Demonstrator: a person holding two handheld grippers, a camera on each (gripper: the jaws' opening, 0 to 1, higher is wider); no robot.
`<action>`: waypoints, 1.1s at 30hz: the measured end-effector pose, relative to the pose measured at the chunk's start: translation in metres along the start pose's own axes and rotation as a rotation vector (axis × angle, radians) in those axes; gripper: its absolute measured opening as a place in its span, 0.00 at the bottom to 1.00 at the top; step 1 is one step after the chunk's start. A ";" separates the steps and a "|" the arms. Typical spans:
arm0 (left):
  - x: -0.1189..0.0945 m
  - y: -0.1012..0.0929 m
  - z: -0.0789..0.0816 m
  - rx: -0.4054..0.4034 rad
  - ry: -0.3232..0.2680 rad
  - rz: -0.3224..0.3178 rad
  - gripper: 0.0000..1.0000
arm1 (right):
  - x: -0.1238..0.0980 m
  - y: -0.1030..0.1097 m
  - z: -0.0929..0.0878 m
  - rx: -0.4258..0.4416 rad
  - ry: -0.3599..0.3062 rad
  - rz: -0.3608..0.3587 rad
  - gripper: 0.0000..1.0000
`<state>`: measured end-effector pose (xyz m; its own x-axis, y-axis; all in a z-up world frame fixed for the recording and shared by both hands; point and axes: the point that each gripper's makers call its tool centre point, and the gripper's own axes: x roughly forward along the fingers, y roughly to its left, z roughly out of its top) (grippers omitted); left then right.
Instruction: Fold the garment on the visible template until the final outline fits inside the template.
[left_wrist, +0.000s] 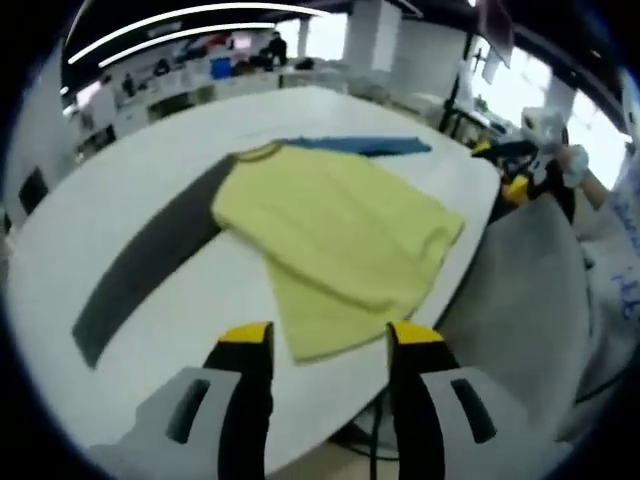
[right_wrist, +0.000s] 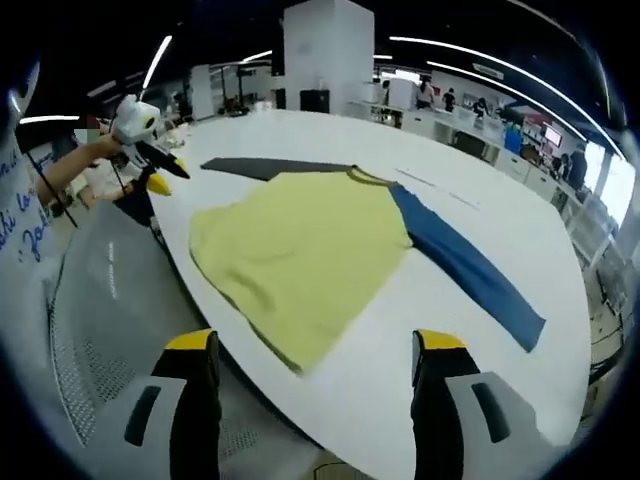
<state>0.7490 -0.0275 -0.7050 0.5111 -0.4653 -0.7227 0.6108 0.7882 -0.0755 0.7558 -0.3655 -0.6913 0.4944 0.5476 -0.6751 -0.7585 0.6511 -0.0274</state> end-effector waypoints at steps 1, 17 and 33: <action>0.001 0.001 -0.002 0.014 0.014 0.002 0.41 | 0.002 0.002 -0.001 0.003 0.002 0.008 0.73; 0.028 0.014 -0.021 -0.002 0.101 0.010 0.21 | 0.029 0.006 -0.014 0.056 0.033 0.067 0.47; 0.048 0.016 -0.042 -0.098 0.158 0.004 0.18 | 0.051 0.001 -0.045 0.071 0.168 0.063 0.22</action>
<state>0.7579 -0.0204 -0.7702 0.4074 -0.3987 -0.8216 0.5428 0.8292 -0.1333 0.7611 -0.3608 -0.7588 0.3645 0.4964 -0.7878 -0.7510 0.6569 0.0665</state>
